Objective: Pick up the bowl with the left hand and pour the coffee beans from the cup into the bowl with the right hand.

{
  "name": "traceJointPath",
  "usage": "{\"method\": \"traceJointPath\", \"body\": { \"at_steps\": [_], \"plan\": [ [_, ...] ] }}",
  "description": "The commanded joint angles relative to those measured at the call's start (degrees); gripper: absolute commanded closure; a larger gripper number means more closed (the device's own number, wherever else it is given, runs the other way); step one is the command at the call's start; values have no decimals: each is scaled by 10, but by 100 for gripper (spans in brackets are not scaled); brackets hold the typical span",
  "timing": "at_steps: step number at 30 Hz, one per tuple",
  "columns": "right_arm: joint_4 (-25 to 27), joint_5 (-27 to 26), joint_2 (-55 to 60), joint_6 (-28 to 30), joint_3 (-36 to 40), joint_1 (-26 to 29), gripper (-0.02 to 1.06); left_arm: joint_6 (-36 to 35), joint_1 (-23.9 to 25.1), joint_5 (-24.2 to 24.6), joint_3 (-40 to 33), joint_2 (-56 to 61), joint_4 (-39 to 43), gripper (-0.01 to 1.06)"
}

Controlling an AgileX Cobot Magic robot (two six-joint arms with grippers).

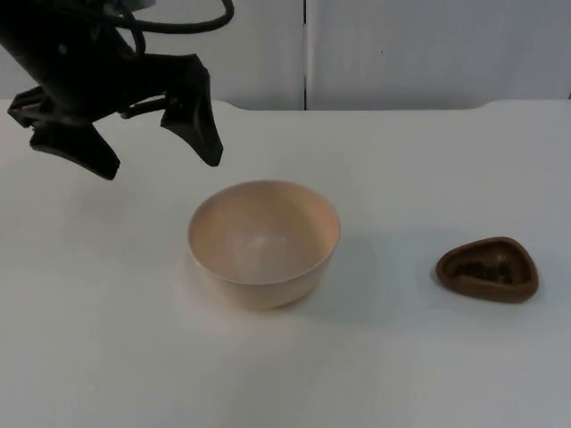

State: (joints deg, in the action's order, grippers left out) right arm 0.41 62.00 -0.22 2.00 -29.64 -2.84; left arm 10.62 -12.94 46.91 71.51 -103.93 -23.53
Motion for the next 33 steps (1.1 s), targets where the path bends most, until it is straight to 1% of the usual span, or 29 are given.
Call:
{"method": "traceJointPath", "body": {
  "at_steps": [1, 9, 11, 13, 20, 24, 33],
  "plan": [
    [-1, -2, 2, 1, 1, -3, -1, -15, -4, -8, 8, -14, 3, 4],
    [-1, -2, 2, 1, 1, -3, -1, -32, -11, -33, 8, -44, 7, 4],
    [-1, -2, 2, 1, 1, -3, -1, -33, -22, -48, 8, -49, 8, 4],
    [-1, -2, 2, 1, 1, -3, -1, -55, -34, -69, 8, -59, 31, 4],
    [-1, -2, 2, 1, 1, -3, -1, -60, -34, -74, 8, -88, 36, 4],
    [-1, -2, 2, 1, 1, -3, -1, -66, -34, -92, 8, -105, 39, 4],
    [-1, -2, 2, 1, 1, -3, -1, -73, -32, -107, 8, -134, 54, 4]
  ]
}}
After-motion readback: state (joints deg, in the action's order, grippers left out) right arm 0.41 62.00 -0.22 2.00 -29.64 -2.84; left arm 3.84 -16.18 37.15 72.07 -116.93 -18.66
